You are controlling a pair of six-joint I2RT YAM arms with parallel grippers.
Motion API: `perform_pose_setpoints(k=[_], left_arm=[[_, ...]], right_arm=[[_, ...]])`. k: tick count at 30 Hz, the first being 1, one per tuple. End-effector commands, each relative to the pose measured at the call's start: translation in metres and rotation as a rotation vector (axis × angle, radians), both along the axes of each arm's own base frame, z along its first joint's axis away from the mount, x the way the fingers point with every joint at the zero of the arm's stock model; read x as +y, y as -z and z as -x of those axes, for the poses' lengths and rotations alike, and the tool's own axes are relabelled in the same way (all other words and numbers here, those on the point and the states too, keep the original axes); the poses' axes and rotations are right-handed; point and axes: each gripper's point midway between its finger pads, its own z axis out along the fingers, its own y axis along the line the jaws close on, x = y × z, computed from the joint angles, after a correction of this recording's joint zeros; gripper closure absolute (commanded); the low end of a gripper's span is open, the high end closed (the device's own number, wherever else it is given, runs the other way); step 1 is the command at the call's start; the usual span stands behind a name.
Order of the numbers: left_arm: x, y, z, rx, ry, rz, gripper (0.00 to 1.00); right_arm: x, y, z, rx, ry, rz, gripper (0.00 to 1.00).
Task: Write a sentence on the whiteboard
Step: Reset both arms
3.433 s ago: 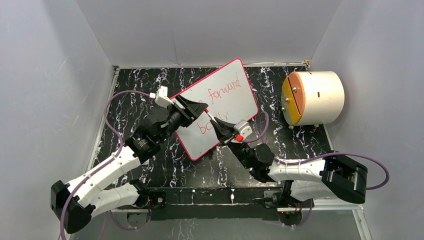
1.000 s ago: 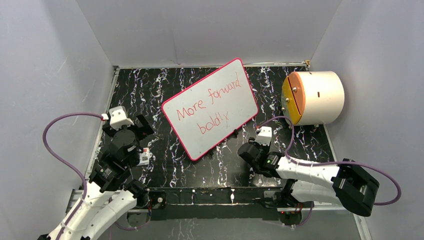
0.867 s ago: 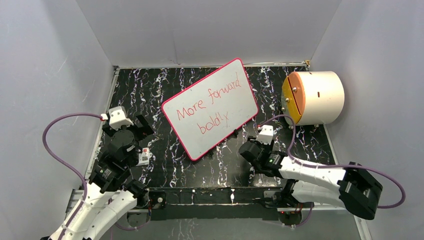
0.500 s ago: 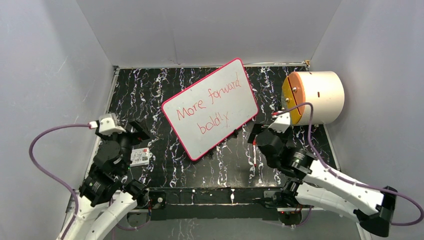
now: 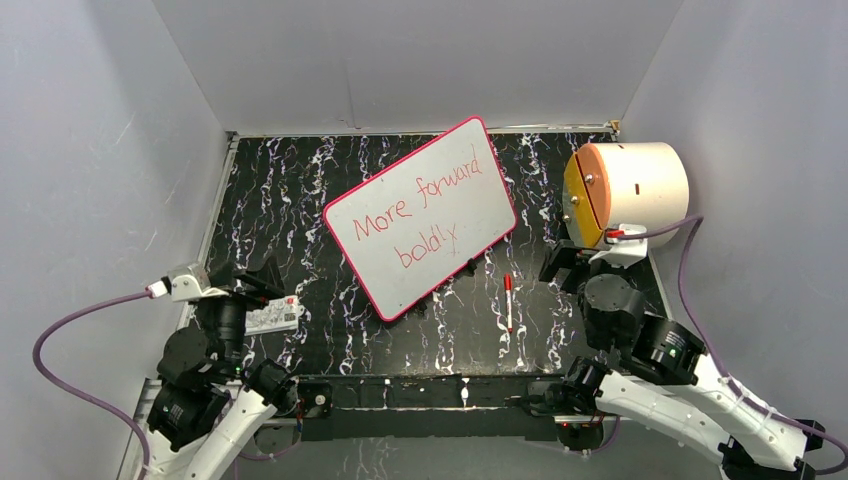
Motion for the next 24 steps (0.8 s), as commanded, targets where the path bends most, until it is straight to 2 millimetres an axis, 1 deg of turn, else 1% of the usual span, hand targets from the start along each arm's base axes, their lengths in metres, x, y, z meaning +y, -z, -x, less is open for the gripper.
perform_pose_setpoints(k=[1,7,9,17,20,24], left_arm=[[-0.0024,0.0003,-0.0018,-0.016,0.008,-0.003,0.10],[-0.0083,0.0082,-0.0064,0.000,0.026,-0.027,0.10],[-0.0072,0.0089,-0.0066,0.000,0.020,-0.029,0.10],[-0.0029,0.0040,-0.0026,-0.035,0.011,-0.017,0.10],[0.0012,0.0028,-0.0010,-0.044,-0.007,-0.005,0.10],[0.0009,0.0023,0.0000,-0.052,-0.002,-0.005,0.10]], right_arm=[[-0.0219,-0.0191,0.0053,-0.051,0.044,-0.006,0.01],[-0.0223,-0.0174,0.0074,-0.071,0.018,-0.016,0.01],[-0.0243,-0.0172,0.0081,-0.070,0.022,-0.010,0.01],[-0.0264,-0.0161,0.0094,-0.077,0.022,-0.017,0.01],[-0.0257,-0.0157,0.0088,-0.078,0.020,-0.011,0.01],[-0.0233,-0.0150,0.0070,-0.075,0.019,0.004,0.01]])
